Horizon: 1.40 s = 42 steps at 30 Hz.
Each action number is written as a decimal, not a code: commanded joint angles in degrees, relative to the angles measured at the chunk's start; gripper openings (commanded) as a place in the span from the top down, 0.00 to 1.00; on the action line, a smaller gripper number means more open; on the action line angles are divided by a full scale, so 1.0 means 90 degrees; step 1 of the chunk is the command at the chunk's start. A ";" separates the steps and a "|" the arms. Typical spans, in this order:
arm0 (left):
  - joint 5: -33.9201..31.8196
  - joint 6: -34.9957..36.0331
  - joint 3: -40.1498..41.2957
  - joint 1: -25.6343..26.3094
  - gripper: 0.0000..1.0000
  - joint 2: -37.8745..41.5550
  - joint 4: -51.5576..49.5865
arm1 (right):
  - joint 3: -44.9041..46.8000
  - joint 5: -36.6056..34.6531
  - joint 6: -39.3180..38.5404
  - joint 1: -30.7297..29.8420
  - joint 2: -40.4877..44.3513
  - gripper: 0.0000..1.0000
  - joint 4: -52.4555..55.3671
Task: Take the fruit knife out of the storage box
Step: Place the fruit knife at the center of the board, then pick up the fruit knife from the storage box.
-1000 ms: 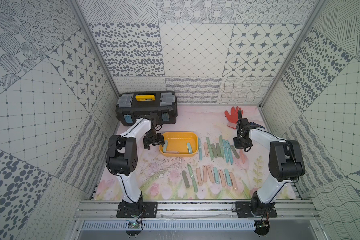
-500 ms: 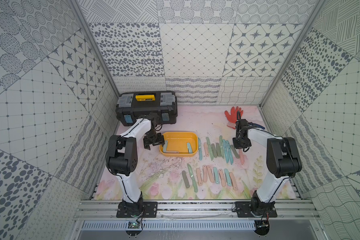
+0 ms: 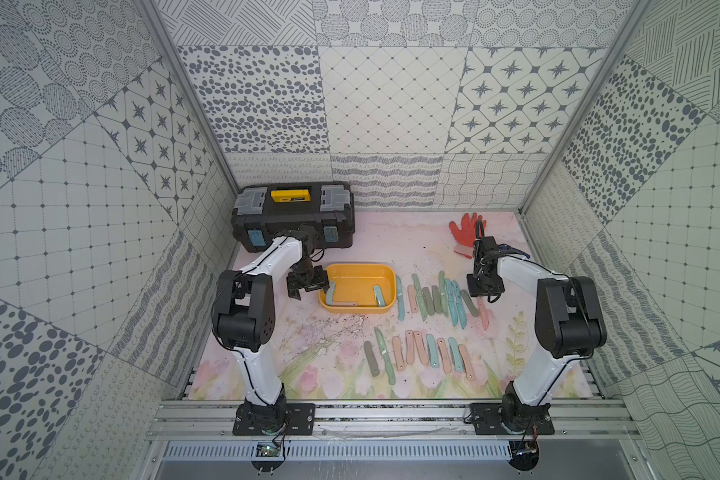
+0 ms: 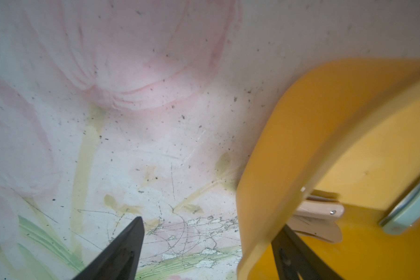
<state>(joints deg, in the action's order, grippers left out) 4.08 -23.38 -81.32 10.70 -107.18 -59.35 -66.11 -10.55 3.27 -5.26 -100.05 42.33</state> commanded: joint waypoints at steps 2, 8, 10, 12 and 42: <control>-0.0064 0.0019 -0.0067 0.0010 0.20 0.0041 -0.0127 | -0.0549 -0.0117 0.0258 -0.0120 0.1129 0.38 0.0388; -0.0033 0.0009 -0.0066 0.0010 0.20 0.0051 -0.0113 | -0.0319 -0.0990 0.0562 -0.1039 0.3013 0.02 -0.0477; -0.0023 0.0010 -0.0067 0.0009 0.20 0.0048 -0.0114 | -0.0287 -0.1119 0.0746 -0.1455 0.3380 0.02 -0.0867; -0.0023 0.0009 -0.0066 0.0011 0.20 0.0052 -0.0114 | -0.0387 -0.1394 0.0874 -0.1887 0.3444 0.02 -0.1049; -0.0047 0.0009 -0.0069 0.0017 0.19 0.0091 -0.0112 | -0.5371 0.0870 0.2031 -0.4692 -0.2853 0.24 0.2089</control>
<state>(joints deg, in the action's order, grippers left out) 4.08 -23.38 -81.32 10.76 -107.18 -59.33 -110.32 -4.93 19.46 -47.40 -122.56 52.12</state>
